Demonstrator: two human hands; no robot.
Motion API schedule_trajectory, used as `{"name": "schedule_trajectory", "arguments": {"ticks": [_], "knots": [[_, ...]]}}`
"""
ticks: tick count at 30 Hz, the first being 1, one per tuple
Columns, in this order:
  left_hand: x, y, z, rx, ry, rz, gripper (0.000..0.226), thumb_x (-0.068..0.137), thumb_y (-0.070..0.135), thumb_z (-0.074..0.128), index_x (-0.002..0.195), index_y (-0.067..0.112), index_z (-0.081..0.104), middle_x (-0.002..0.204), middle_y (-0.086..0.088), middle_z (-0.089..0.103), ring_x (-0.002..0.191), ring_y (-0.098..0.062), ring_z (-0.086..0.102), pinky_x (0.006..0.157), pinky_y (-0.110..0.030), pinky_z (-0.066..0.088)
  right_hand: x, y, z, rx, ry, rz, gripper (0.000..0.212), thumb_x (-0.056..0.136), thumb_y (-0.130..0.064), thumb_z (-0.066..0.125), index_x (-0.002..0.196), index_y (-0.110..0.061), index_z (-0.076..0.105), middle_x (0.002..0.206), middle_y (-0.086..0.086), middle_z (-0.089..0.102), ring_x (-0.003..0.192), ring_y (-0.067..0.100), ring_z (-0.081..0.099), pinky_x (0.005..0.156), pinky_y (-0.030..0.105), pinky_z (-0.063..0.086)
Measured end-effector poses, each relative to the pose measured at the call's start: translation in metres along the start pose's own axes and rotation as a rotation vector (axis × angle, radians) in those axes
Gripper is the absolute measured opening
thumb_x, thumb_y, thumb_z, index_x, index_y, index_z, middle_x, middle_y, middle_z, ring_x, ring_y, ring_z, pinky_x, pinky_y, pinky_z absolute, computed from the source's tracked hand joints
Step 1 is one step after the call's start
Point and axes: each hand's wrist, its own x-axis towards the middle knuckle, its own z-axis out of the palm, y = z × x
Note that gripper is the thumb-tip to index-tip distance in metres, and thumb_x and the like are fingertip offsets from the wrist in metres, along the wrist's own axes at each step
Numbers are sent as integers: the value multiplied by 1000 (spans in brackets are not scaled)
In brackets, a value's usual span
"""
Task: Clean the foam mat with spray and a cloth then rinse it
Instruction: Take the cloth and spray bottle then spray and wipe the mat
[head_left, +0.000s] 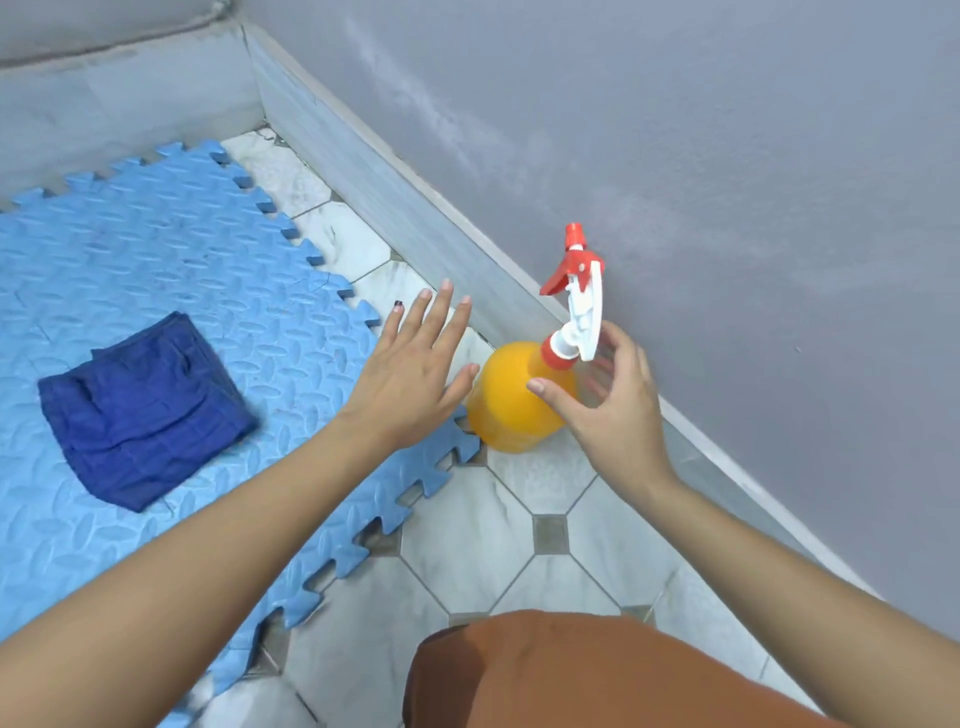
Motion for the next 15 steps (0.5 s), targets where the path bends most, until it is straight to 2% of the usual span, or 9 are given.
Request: {"name": "schedule_trajectory", "arguments": {"ticks": [3, 5, 8, 10, 12, 13, 15], "knots": [[-10, -12, 0, -13, 8, -47, 75, 90, 54, 11, 153, 14, 9, 161, -10, 4, 148, -28, 5, 118, -43, 2, -38, 8, 2, -86, 121, -8, 61, 71, -46, 81, 117, -25, 46, 114, -12, 45, 112, 2, 49, 87, 26, 51], [-17, -24, -2, -12, 14, -91, 76, 89, 54, 10, 153, 13, 9, 161, -10, 4, 148, -28, 6, 118, -44, 3, -60, 11, 12, -116, 75, -48, 55, 72, -46, 80, 111, -27, 47, 109, -18, 44, 107, -1, 48, 82, 26, 51], [-29, -42, -8, -10, 29, -147, 77, 89, 55, 9, 153, 12, 10, 161, -11, 5, 148, -29, 6, 119, -45, 3, -65, 8, 33, -159, -63, -141, 56, 74, -52, 75, 116, -25, 50, 110, -17, 46, 109, -2, 48, 84, 20, 48], [-38, -57, -14, -19, 42, -192, 77, 89, 56, 9, 153, 13, 9, 161, -10, 3, 148, -28, 4, 119, -44, 1, -56, -5, 52, -162, -134, -209, 59, 77, -49, 76, 123, -22, 51, 116, -14, 49, 111, -2, 49, 88, 17, 46], [-47, -73, -19, -16, 64, -247, 75, 91, 55, 11, 153, 14, 6, 161, -9, 1, 149, -27, 2, 118, -44, 0, -44, -22, 74, -151, -221, -254, 66, 81, -53, 70, 135, -21, 47, 129, -11, 49, 121, 1, 46, 99, 17, 42], [-51, -83, -21, -15, 77, -282, 72, 94, 54, 15, 153, 14, 5, 161, -9, 0, 149, -28, 1, 118, -43, -1, -37, -30, 86, -165, -277, -269, 72, 84, -57, 63, 142, -21, 41, 139, -8, 45, 130, 4, 41, 106, 18, 36], [-63, -103, -23, -8, 95, -364, 68, 99, 51, 23, 154, 14, 4, 161, -10, -2, 149, -28, 0, 119, -44, 0, -20, -43, 113, -234, -381, -313, 83, 88, -66, 46, 154, -21, 22, 159, -2, 24, 148, 10, 18, 119, 26, 19]]}}
